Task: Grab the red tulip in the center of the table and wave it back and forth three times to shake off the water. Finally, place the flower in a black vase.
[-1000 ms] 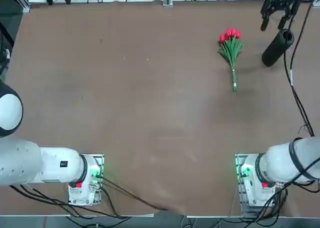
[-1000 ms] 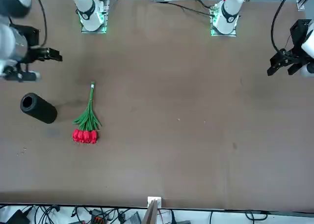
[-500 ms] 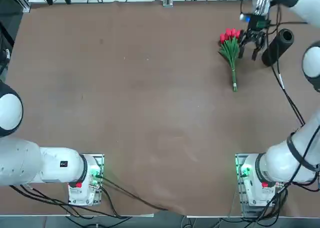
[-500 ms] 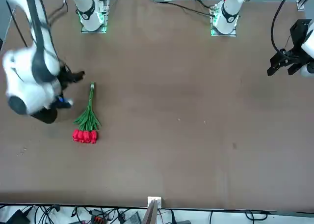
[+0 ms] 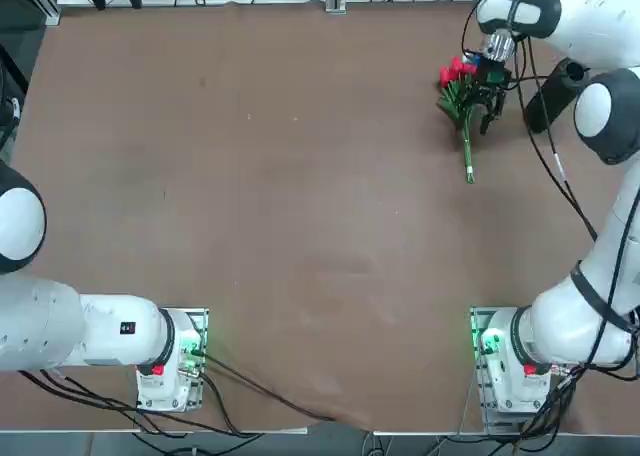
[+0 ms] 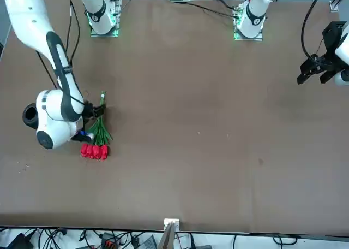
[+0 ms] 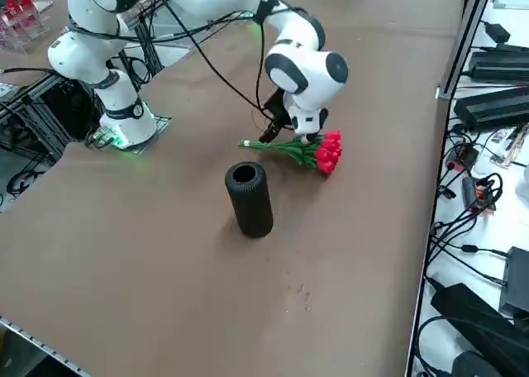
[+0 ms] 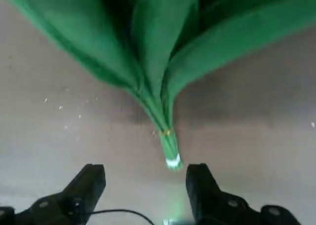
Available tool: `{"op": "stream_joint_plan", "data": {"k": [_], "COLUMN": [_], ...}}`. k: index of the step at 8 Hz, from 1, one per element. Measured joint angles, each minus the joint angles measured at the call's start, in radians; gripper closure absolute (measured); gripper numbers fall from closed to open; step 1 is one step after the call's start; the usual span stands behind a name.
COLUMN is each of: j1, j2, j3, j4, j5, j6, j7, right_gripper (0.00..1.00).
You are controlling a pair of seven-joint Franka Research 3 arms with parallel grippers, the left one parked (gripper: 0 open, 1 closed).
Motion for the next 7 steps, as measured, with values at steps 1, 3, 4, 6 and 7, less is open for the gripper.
{"op": "stream_joint_plan", "data": {"k": [1, 3, 4, 6, 7], "j1": [0.0, 0.002, 0.002, 0.001, 0.002], "j2": [0.023, 0.063, 0.078, 0.083, 0.083], "j3": [-0.001, -0.001, -0.001, -0.001, -0.001], "j4": [0.003, 0.01, 0.015, 0.021, 0.022], "j5": [0.0, -0.041, -0.082, -0.099, -0.1], "j6": [0.032, 0.065, 0.068, 0.068, 0.068], "j7": [0.0, 0.001, 0.001, 0.001, 0.001], "right_gripper": [0.0, 0.0, 0.0, 0.0, 0.0]}}
